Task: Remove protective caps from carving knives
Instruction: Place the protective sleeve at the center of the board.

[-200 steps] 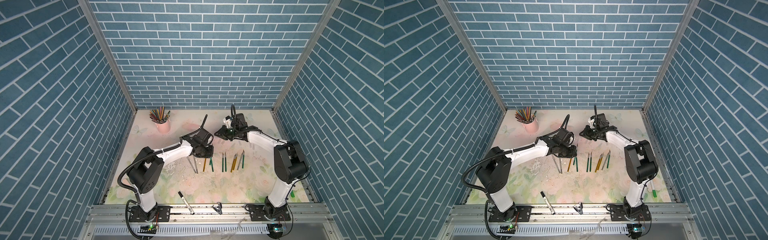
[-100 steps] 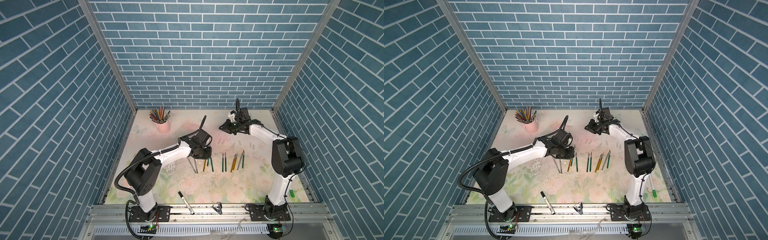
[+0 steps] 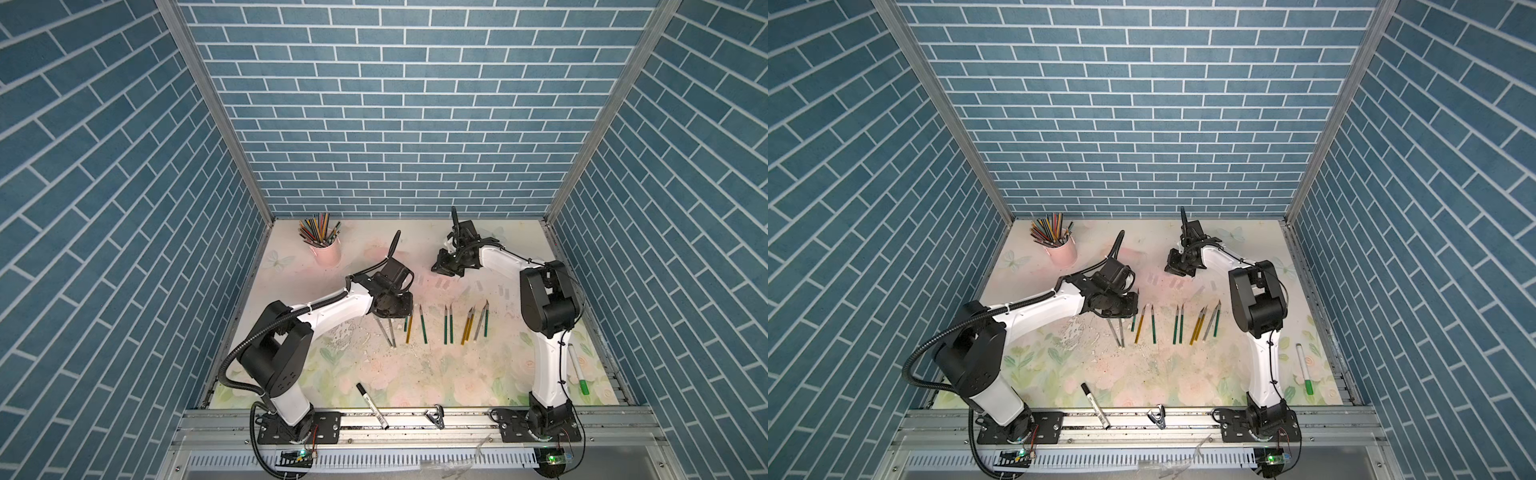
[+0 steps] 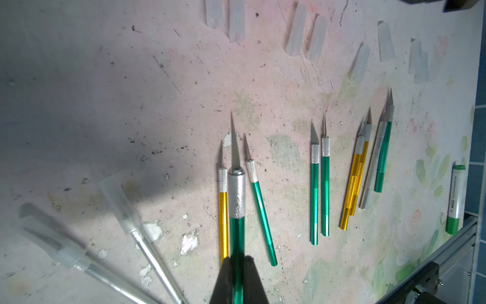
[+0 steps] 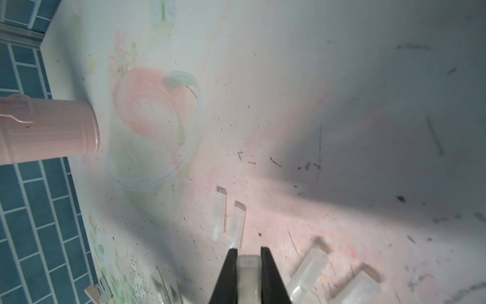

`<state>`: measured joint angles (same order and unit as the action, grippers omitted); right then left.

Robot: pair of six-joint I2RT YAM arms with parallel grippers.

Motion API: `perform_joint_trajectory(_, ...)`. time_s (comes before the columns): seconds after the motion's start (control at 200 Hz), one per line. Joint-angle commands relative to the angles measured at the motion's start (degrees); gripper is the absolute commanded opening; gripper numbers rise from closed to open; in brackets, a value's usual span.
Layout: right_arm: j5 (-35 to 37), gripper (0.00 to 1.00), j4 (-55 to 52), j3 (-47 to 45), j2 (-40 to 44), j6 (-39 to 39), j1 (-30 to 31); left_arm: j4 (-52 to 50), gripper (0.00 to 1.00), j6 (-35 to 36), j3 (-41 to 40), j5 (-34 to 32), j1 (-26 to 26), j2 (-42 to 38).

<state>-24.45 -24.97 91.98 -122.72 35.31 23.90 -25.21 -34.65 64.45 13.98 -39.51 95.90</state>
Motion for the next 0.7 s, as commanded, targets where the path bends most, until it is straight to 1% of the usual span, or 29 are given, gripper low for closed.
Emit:
perform_joint_trajectory(0.0,2.6,0.11,-3.4,2.4,-2.1,-2.1,0.6,-0.6,0.00,0.5,-0.9,-1.2,0.5,-1.3)
perform_joint_trajectory(0.185,3.6,0.14,-4.5,2.9,-2.5,-2.2,0.9,0.6,0.00,-0.2,-1.6,-0.4,0.5,-1.2)
perform_joint_trajectory(0.425,3.4,0.22,-4.9,3.1,-4.6,-2.6,1.0,0.9,0.00,-0.2,-1.5,-0.1,0.5,-0.8)
perform_joint_trajectory(0.5,3.4,0.25,-4.9,3.3,-4.4,-2.6,1.0,1.0,0.00,-0.3,-1.5,-0.1,0.5,-0.8)
perform_joint_trajectory(0.615,3.1,0.26,-5.3,3.6,-4.1,-3.0,1.0,1.0,0.00,-0.3,-1.5,-0.2,0.5,-0.9)
perform_joint_trajectory(0.695,3.0,0.30,-5.8,3.6,-3.4,-3.5,1.0,1.0,0.00,-0.4,-1.7,-0.3,0.5,-0.9)
